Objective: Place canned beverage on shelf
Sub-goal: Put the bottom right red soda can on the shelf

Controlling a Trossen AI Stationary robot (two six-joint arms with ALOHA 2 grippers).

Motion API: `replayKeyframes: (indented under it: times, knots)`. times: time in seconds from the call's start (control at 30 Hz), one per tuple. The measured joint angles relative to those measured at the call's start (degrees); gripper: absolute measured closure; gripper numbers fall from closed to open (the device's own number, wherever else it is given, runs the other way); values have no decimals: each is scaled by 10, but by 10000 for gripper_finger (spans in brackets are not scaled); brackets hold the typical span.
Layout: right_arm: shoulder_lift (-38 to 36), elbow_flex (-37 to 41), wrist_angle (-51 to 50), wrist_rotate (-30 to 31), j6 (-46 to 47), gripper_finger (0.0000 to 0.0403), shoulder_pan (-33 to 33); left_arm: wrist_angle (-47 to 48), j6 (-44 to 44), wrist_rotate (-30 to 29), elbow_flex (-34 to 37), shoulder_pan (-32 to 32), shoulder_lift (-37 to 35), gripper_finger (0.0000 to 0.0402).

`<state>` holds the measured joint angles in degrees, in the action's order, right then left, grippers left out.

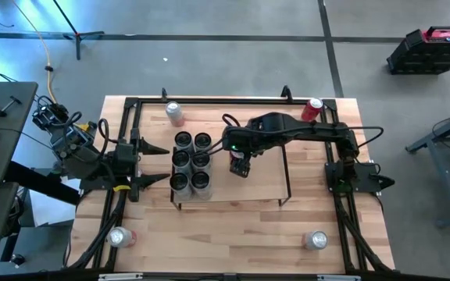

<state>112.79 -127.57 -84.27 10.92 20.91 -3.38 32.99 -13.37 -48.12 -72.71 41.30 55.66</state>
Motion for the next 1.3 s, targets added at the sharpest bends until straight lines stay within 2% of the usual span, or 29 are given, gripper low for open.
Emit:
replayKeyframes:
  times: [0.3, 0.43, 0.7, 0.77, 0.87, 1.03, 1.3]
  knots:
    - [-1, -52, -35, 1, 0, 79, 0, 0, 0, 17, 0, 0, 0, 108]
    - [-8, -71, -54, 47, -3, 80, -10, 1, -4, 21, 0, 0, 0, 108]
    - [-86, 35, -55, 58, -4, 80, -60, 2, -16, 54, 0, 0, 4, 108]
    - [-108, 72, -46, 77, -4, 80, -73, 1, -17, 54, 0, 0, 4, 108]
    - [-133, 144, 13, 114, -9, 80, -86, 1, -17, 54, 0, 0, 4, 108]
    - [-165, 253, 115, 126, -49, 80, -91, 1, -28, 54, 0, 0, 5, 108]
    - [-177, 311, 163, 128, -66, 105, -83, 1, -56, 59, 0, 0, 5, 108]
